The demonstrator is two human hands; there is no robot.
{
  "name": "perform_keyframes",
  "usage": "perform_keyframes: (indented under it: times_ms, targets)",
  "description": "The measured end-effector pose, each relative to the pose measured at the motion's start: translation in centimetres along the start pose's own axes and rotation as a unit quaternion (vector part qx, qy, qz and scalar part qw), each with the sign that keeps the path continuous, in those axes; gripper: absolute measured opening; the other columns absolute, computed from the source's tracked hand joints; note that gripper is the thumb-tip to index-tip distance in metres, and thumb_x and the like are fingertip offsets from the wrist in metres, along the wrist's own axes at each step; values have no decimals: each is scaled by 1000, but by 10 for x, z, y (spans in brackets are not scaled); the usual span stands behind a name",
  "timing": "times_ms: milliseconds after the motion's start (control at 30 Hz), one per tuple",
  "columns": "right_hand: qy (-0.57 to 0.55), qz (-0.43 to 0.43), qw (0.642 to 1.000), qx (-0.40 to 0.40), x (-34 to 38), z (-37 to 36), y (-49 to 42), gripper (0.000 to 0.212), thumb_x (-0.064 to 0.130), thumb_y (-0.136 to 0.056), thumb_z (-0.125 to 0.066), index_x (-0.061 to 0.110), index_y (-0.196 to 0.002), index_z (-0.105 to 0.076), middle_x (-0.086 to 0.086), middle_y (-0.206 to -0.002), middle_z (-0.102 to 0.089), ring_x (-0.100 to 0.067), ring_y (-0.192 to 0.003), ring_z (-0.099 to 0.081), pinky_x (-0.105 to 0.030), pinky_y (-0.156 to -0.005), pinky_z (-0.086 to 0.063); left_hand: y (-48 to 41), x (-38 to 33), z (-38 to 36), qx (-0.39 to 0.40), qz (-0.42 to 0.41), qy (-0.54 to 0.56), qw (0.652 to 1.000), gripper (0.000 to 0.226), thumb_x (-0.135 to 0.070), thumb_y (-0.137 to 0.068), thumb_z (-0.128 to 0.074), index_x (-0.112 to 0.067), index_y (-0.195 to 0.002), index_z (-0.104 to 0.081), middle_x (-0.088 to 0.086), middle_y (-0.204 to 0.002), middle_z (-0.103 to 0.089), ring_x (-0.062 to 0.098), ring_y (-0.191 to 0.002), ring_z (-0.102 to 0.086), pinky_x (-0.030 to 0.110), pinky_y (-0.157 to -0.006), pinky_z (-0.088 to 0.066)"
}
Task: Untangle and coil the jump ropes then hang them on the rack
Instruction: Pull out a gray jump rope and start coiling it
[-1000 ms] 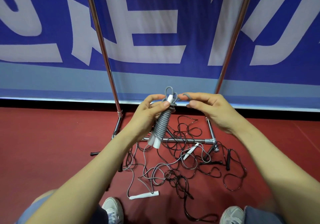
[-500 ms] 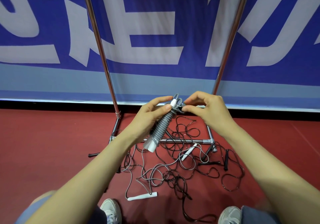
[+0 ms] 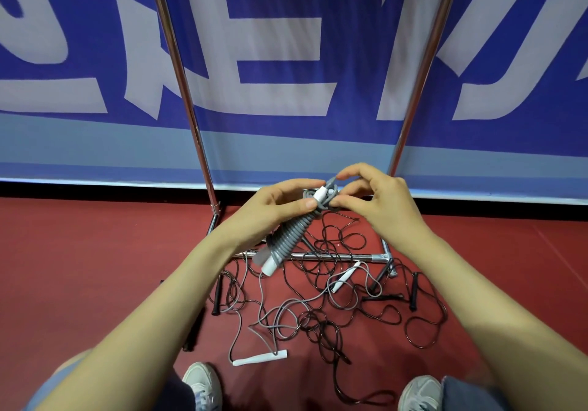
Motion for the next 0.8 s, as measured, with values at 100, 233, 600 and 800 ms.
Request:
perform_keyframes:
  times_ms: [100, 233, 600, 800]
  targets:
    - [8, 3, 1000, 1, 0, -2, 0, 40, 14, -78, -78, 24, -115, -67, 10, -73, -72, -10, -74, -66, -16, -77, -49, 1, -1, 0, 9, -4, -45, 999, 35, -12, -89, -60, -18, -124, -61, 0, -114, -69, 15, -104, -65, 24, -95, -49]
    - [2, 15, 1000, -17, 2, -6, 3, 23, 6, -78, -76, 22, -93, -69, 7, -70, -69, -7, -58, -67, -17, -67, -51, 1, 3, 0, 19, 13, -21, 1000, 39, -13, -88, -64, -12, -127, -60, 7, -118, -67, 18, -106, -63, 32, -100, -46]
    - [-136, 16, 989, 48, 9, -9, 3, 44, 1, -85, -69, 36, -110, -60, 7, -91, -72, -11, -82, -70, -25, -84, -52, -1, -2, 4, 8, 34, 99, 994, 33, -18, -79, -56, -14, -111, -64, 0, -91, -73, 12, -79, -66, 21, -76, -53]
    - [-176, -12, 984, 2, 3, -4, 1, 37, 2, -75, -78, 27, -98, -65, 7, -87, -73, -10, -87, -69, -24, -82, -52, -4, 7, -1, 14, 41, 122, 992, 33, -15, -85, -60, -11, -117, -62, 4, -93, -71, 15, -80, -63, 23, -77, -51]
Point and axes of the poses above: each hand's wrist, its own y-axis away from the middle knuckle, its own z-axis out of the back of the hand, x = y × z, the point moved 4 cm from there along -y, towards the middle knuckle
